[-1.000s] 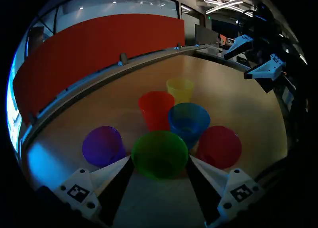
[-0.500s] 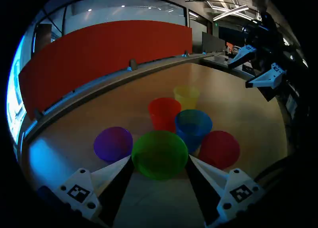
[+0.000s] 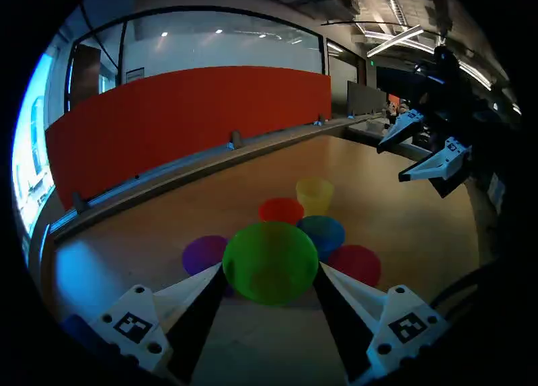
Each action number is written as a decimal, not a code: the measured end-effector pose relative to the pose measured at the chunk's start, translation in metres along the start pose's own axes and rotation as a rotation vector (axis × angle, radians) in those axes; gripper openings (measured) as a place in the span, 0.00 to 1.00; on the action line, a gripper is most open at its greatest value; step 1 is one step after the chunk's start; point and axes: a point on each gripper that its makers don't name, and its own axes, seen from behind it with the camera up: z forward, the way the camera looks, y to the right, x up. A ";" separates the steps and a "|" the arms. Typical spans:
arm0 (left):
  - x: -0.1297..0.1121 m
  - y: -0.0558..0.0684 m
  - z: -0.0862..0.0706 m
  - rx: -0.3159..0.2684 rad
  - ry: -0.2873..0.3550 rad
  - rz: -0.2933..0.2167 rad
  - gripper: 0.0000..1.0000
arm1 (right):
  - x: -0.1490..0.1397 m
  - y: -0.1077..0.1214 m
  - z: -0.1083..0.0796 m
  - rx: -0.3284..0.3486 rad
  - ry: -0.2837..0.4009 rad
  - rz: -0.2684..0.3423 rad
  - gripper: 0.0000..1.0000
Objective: Pour water
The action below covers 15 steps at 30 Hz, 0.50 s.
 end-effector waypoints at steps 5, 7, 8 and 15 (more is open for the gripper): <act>0.016 0.000 -0.015 0.014 0.046 0.002 0.86 | 0.002 -0.001 0.000 -0.001 0.006 -0.001 1.00; 0.022 0.000 -0.021 0.019 0.068 0.001 0.86 | 0.002 -0.001 -0.001 -0.001 0.008 -0.001 1.00; 0.025 0.000 -0.023 0.021 0.079 0.000 0.86 | 0.003 -0.002 -0.001 -0.001 0.009 -0.001 1.00; 0.044 0.000 -0.042 0.036 0.156 -0.013 0.86 | 0.005 -0.003 -0.001 -0.001 0.017 0.004 1.00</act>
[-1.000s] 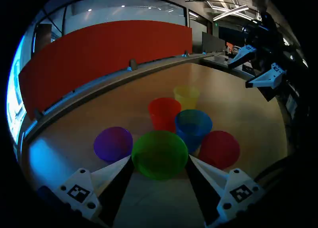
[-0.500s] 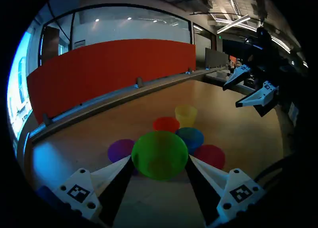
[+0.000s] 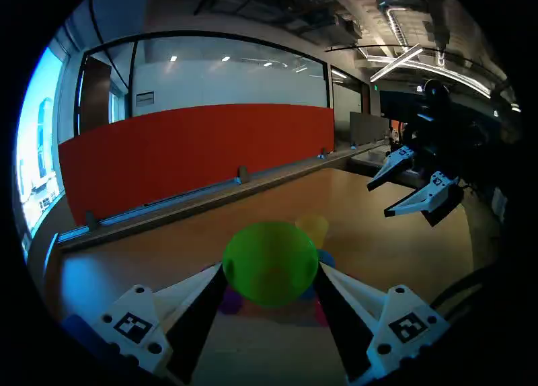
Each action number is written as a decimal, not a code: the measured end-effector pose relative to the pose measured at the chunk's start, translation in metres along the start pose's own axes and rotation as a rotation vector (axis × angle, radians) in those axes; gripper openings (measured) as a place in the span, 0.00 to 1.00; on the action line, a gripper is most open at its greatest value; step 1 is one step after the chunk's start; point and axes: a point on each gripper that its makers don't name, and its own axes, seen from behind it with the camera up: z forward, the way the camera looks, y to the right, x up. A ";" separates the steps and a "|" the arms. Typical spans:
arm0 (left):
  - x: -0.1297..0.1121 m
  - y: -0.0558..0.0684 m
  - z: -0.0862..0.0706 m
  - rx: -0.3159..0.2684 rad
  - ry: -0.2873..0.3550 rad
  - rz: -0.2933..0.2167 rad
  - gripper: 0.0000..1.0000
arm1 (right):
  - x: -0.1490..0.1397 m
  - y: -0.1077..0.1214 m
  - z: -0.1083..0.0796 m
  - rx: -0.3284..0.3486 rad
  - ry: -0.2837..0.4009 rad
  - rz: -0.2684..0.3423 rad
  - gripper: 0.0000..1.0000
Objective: Pour water
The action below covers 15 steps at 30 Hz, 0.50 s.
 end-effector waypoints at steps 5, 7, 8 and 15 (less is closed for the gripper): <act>0.011 0.001 -0.009 0.004 0.034 0.001 0.86 | 0.002 -0.002 0.001 0.001 0.005 0.000 1.00; 0.015 0.002 -0.012 0.004 0.047 0.001 0.86 | 0.002 -0.002 0.001 0.002 0.007 0.000 1.00; 0.017 0.003 -0.014 0.004 0.053 0.001 0.86 | 0.003 -0.002 0.001 0.002 0.008 0.000 1.00; 0.032 0.009 -0.022 -0.010 0.096 -0.008 0.86 | 0.004 -0.004 0.003 0.007 0.010 0.000 1.00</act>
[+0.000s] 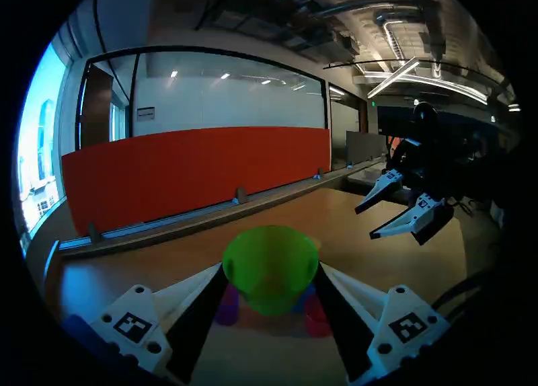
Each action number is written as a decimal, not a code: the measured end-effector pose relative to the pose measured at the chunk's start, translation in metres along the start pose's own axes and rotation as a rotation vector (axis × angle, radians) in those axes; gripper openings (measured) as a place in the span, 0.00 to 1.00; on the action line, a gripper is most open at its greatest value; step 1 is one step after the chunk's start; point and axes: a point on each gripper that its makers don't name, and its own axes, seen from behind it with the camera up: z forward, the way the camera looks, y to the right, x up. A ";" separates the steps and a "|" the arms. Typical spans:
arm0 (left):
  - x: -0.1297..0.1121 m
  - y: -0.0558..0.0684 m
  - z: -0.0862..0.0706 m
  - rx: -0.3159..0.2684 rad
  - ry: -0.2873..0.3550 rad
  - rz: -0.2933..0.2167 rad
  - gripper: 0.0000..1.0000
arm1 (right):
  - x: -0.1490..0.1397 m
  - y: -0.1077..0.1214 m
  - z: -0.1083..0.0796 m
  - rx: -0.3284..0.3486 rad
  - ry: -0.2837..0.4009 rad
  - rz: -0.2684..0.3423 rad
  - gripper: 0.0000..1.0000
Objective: Pour water
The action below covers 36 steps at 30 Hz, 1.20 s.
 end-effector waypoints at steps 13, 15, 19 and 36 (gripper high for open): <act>0.035 0.007 -0.011 -0.027 0.118 -0.044 0.87 | 0.001 -0.001 0.007 0.008 0.004 0.007 1.00; 0.039 0.008 -0.012 -0.030 0.133 -0.050 0.87 | 0.001 -0.001 0.007 0.009 0.005 0.008 1.00; 0.044 0.006 -0.014 -0.024 0.150 -0.063 0.87 | 0.002 -0.003 0.008 0.013 0.005 0.006 1.00; 0.044 0.001 -0.017 -0.021 0.133 -0.032 0.87 | 0.004 -0.007 0.019 0.030 -0.002 0.005 1.00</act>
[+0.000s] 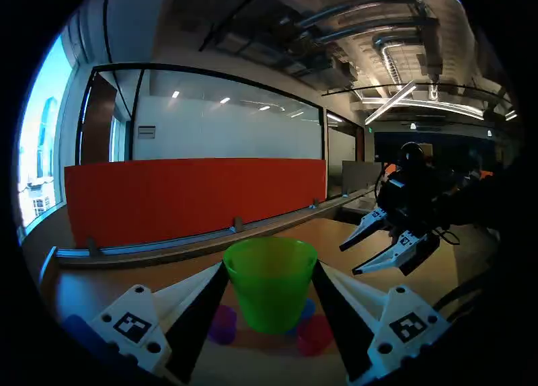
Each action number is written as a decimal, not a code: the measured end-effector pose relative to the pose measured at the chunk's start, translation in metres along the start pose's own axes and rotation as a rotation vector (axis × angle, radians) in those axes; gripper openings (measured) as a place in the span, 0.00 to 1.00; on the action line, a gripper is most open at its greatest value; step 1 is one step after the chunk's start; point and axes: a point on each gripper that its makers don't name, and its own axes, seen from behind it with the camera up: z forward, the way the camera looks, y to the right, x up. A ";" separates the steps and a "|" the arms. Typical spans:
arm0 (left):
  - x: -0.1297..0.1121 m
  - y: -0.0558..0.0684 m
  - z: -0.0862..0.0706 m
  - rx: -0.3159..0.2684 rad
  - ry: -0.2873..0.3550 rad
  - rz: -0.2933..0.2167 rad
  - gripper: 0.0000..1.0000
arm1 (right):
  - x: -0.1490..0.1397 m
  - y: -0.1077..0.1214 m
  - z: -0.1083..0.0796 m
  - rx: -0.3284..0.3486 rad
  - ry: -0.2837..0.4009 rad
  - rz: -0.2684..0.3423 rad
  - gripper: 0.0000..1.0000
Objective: Pour water
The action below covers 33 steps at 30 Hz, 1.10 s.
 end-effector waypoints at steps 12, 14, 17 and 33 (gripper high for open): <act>0.010 -0.006 0.000 0.009 0.005 0.002 0.87 | -0.012 -0.007 0.029 0.047 -0.033 0.017 1.00; 0.011 -0.007 -0.001 0.011 0.006 0.001 0.87 | -0.016 -0.009 0.036 0.058 -0.042 0.015 1.00; 0.011 -0.008 -0.001 0.012 0.005 0.000 0.87 | -0.021 -0.013 0.047 0.075 -0.057 0.015 1.00; 0.010 -0.008 -0.003 0.015 0.001 0.001 0.87 | -0.038 -0.041 0.097 0.172 -0.122 0.016 1.00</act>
